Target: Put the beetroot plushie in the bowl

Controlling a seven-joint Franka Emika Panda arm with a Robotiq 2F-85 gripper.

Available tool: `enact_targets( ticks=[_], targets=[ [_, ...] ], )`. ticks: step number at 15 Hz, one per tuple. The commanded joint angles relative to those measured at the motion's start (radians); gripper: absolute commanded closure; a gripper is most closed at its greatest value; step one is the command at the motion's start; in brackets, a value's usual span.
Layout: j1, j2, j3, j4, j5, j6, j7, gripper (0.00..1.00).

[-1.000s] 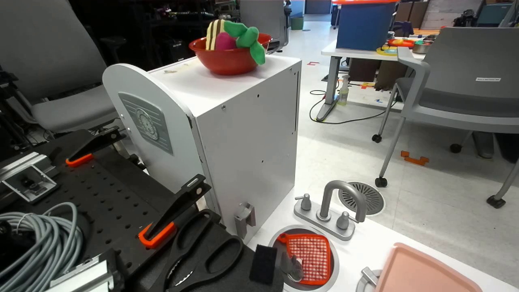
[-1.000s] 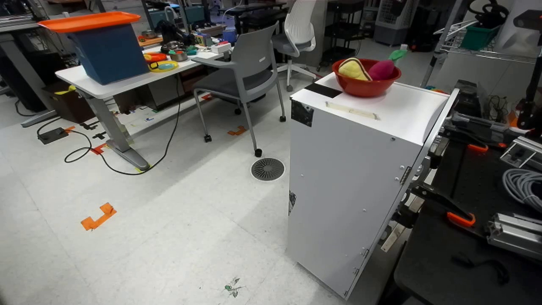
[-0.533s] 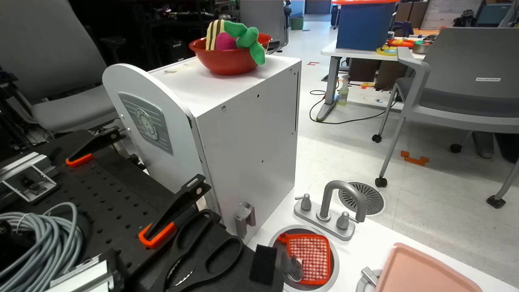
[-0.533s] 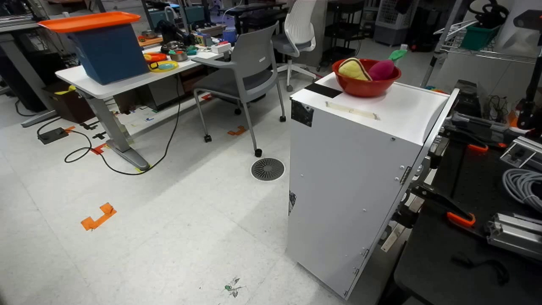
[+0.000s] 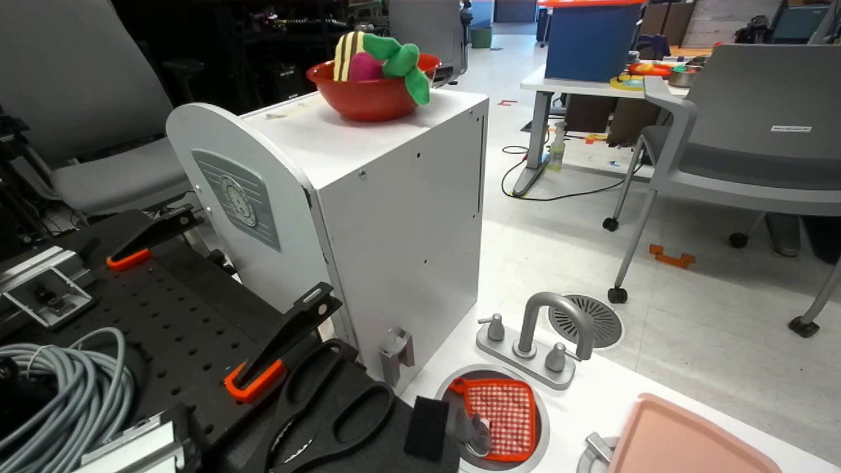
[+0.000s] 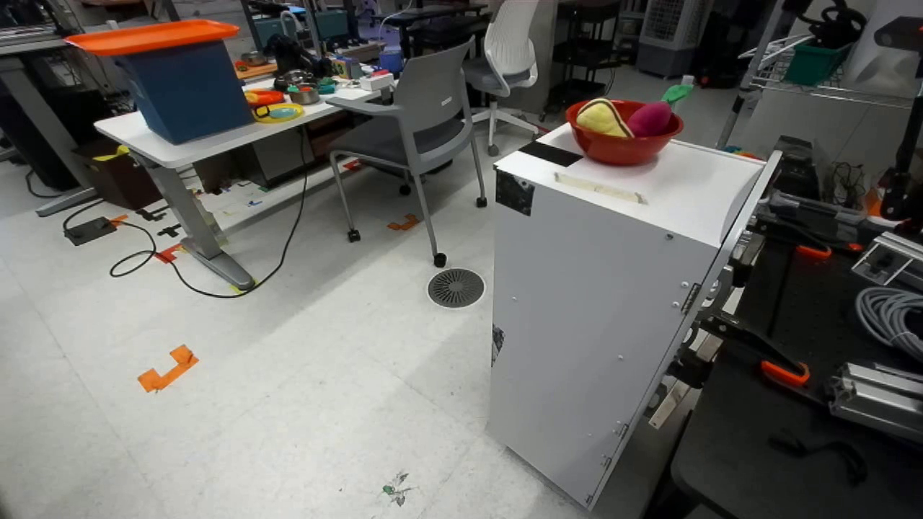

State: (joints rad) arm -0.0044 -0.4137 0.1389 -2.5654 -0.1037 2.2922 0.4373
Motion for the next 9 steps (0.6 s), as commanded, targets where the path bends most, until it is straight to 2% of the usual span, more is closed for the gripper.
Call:
enact_targets(
  ticks=[1,4,9],
  targets=[
    [0.029,-0.022,-0.023,-0.006,0.097,-0.078,-0.068,0.0],
    [0.039,-0.021,-0.028,-0.005,0.139,-0.112,-0.12,0.0],
    [0.043,-0.021,-0.022,-0.003,0.138,-0.152,-0.177,0.0]
  ],
)
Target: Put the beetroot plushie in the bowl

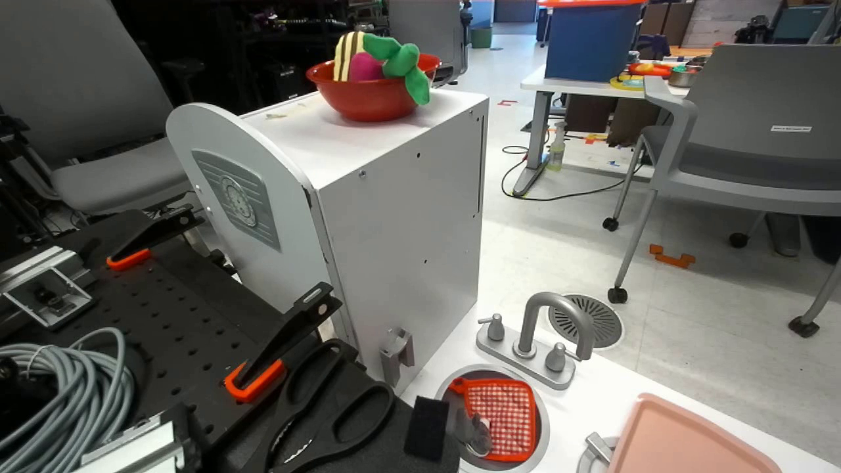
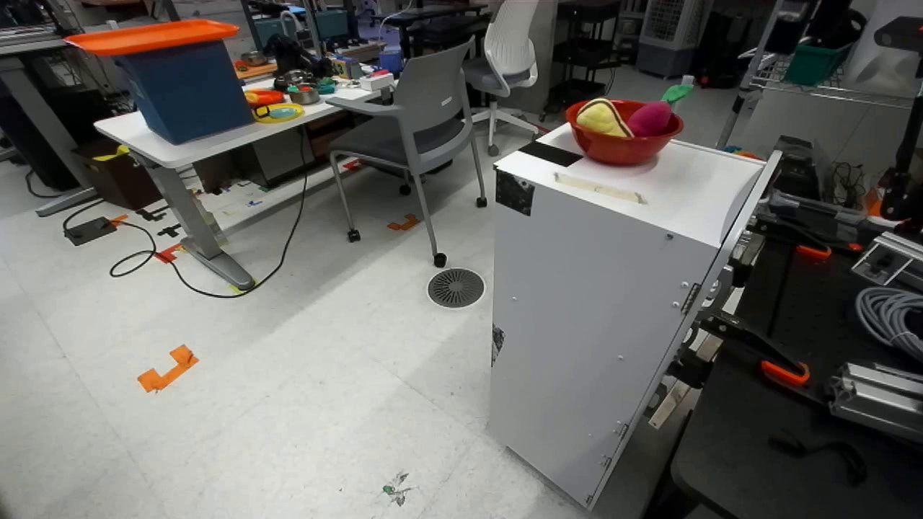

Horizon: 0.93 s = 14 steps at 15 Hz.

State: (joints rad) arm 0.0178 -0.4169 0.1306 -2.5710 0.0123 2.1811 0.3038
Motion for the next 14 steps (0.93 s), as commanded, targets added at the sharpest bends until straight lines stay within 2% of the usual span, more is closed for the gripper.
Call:
enact_targets(
  ticks=[1,14],
  targets=[
    [0.022,-0.02,-0.012,0.003,0.017,-0.046,-0.052,0.0],
    [0.018,0.003,-0.002,0.0,-0.004,-0.014,-0.045,0.0]
  ],
)
